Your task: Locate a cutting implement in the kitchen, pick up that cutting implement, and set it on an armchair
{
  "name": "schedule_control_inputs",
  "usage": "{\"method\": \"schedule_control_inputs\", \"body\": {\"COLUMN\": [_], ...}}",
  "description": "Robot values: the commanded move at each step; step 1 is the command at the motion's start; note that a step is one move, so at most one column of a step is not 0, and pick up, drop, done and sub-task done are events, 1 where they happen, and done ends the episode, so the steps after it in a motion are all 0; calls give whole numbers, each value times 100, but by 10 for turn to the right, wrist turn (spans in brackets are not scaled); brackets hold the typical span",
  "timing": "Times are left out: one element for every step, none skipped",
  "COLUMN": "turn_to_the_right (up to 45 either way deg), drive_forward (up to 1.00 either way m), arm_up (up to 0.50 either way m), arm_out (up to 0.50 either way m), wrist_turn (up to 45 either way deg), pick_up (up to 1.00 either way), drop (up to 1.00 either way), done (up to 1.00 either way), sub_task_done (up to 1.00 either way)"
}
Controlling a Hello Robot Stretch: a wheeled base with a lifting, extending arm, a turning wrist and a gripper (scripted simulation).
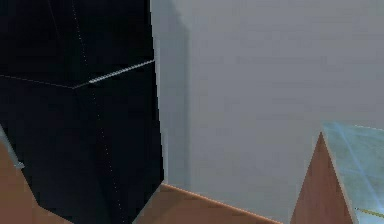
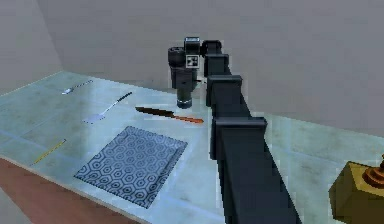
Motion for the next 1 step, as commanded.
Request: {"method": "schedule_control_inputs", "body": {"turn_to_the_right": [0], "drive_forward": [0], "arm_up": [-16], "arm_out": [0], "wrist_turn": [0], "pick_up": [0], "drop": [0], "done": [0], "sub_task_done": [0]}}
